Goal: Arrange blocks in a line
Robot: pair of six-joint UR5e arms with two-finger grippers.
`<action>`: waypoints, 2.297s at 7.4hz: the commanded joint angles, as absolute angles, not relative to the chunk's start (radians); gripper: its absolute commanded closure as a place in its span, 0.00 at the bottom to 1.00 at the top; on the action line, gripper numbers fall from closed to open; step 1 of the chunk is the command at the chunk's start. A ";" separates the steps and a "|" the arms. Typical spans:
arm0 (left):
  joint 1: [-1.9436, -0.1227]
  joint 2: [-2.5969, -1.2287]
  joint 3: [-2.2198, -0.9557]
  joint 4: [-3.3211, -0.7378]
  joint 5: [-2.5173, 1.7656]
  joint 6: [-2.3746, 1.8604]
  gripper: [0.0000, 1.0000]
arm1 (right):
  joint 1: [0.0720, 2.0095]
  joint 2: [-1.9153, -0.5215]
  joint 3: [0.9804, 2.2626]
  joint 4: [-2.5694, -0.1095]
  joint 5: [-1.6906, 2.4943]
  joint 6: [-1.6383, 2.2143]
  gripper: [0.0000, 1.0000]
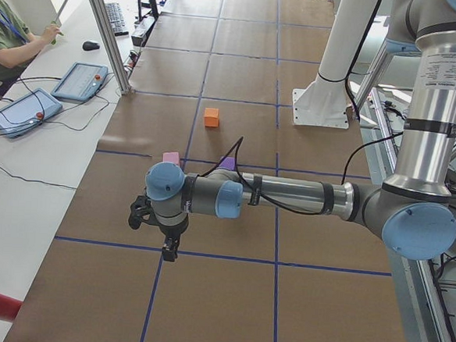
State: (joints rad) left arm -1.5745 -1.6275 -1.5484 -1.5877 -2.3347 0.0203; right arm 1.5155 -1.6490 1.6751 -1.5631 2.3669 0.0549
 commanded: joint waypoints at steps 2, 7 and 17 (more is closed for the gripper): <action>-1.554 -1.694 -1.548 -1.597 -2.324 0.008 0.00 | 1.516 -1.649 1.675 -1.563 2.367 0.055 0.00; -1.240 -1.822 -1.786 -1.589 -2.278 -0.373 0.00 | 1.514 -1.649 1.675 -1.563 2.367 0.055 0.00; -0.773 -2.166 -1.746 -1.454 -2.062 -0.987 0.00 | 1.516 -1.649 1.675 -1.563 2.367 0.055 0.00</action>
State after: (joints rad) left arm -0.8047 -2.1384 -1.7792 -1.4353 -2.0637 -0.9140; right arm 1.5156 -1.6490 1.6751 -1.5638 2.3669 0.0552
